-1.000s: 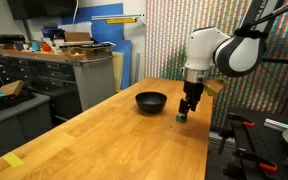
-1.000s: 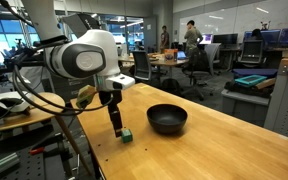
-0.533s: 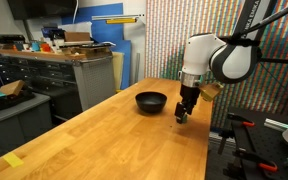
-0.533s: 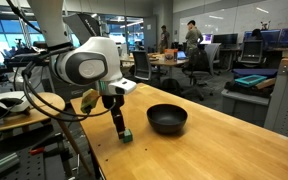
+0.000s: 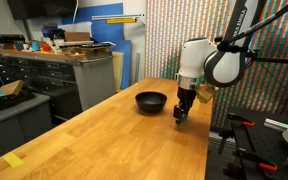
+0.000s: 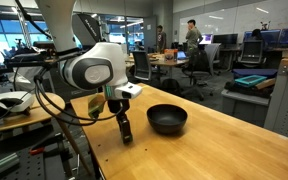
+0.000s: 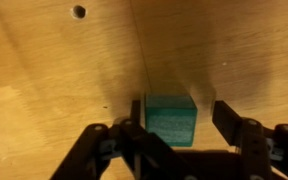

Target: Put the green block in the bowl

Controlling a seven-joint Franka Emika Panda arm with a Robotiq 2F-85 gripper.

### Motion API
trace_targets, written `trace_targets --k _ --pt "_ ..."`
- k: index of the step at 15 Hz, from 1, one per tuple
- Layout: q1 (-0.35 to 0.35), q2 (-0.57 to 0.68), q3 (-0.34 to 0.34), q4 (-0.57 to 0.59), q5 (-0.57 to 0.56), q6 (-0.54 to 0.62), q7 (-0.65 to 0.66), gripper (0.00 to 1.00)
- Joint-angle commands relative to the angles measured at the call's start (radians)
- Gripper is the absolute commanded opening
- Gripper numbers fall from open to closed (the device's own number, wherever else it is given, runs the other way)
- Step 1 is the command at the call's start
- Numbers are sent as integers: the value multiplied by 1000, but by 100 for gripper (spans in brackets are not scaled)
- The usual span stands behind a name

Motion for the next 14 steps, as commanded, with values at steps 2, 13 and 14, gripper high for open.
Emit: trace_targets --k 2,13,14 --pt "41 3 -49 15 29 -5 -50 37" --pt "33 -115 5 84 15 -222 -115 21" --pt "32 -128 9 102 3 -263 -117 21"
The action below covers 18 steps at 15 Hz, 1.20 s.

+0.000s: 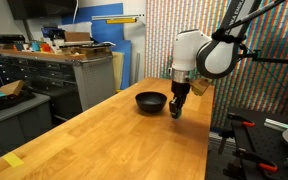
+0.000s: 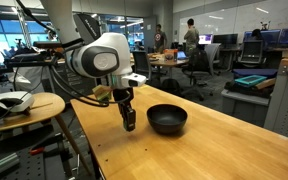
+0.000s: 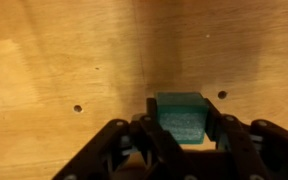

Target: Put the green block in the bowl

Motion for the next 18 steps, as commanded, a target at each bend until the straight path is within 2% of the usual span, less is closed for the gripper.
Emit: trace_targets --k 1,4,7,13,18 --pt "-22 -82 42 50 10 -156 -58 21" --pt "-48 -97 80 116 27 -249 -99 21" --pt "-68 -82 90 193 25 -299 -112 21" --pt "-117 6 81 334 28 -305 -137 21" --pt "-169 128 100 435 105 -309 -209 21"
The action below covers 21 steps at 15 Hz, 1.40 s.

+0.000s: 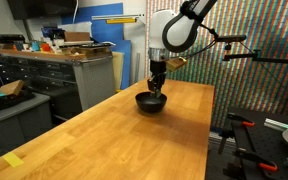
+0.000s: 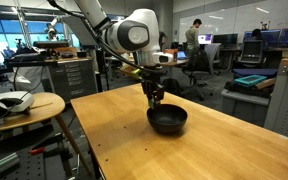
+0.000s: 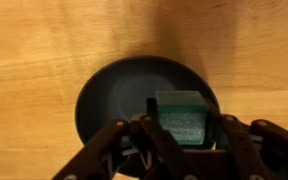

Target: Put the green block in the bowl

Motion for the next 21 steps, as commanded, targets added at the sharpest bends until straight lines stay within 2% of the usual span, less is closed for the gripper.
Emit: trace_targets --k 1,9,10,11,12,16,21 --pt "-46 111 33 109 78 -31 -74 21" --pt "-86 287 51 248 140 -37 -100 21" --pt "-86 297 49 258 139 -37 -97 26" --pt "-84 304 45 267 134 -40 -93 71" --pt "-85 304 46 271 136 -40 -92 71" --pt "-96 277 46 271 143 -45 -94 99" --pt "-107 204 37 258 143 -91 -92 100"
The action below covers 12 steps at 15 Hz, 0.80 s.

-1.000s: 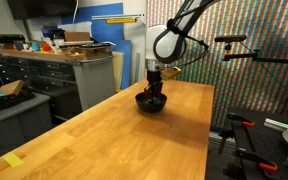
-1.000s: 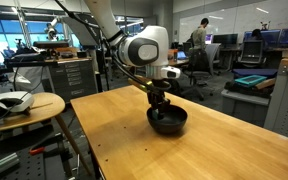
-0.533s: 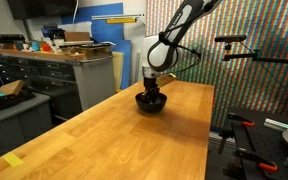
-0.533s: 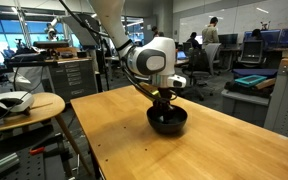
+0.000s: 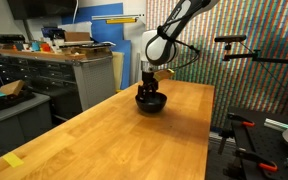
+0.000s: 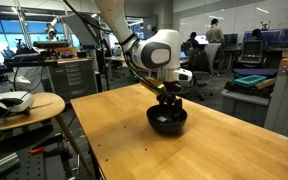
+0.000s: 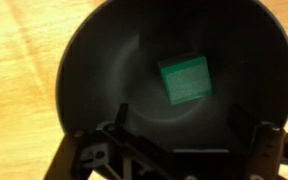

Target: Put the green block in the bowl

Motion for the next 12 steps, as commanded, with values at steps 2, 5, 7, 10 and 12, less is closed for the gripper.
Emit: trace_targets --k 2,5,7,10,12 --pt "-24 -102 6 -5 23 -112 -33 100" --pt "-41 -162 26 0 41 -229 -88 100" --pt "-45 -198 31 15 57 -315 -129 100" --pt "-51 -235 28 84 84 -460 -186 100" --pt "-26 -219 10 61 60 -414 -149 100"
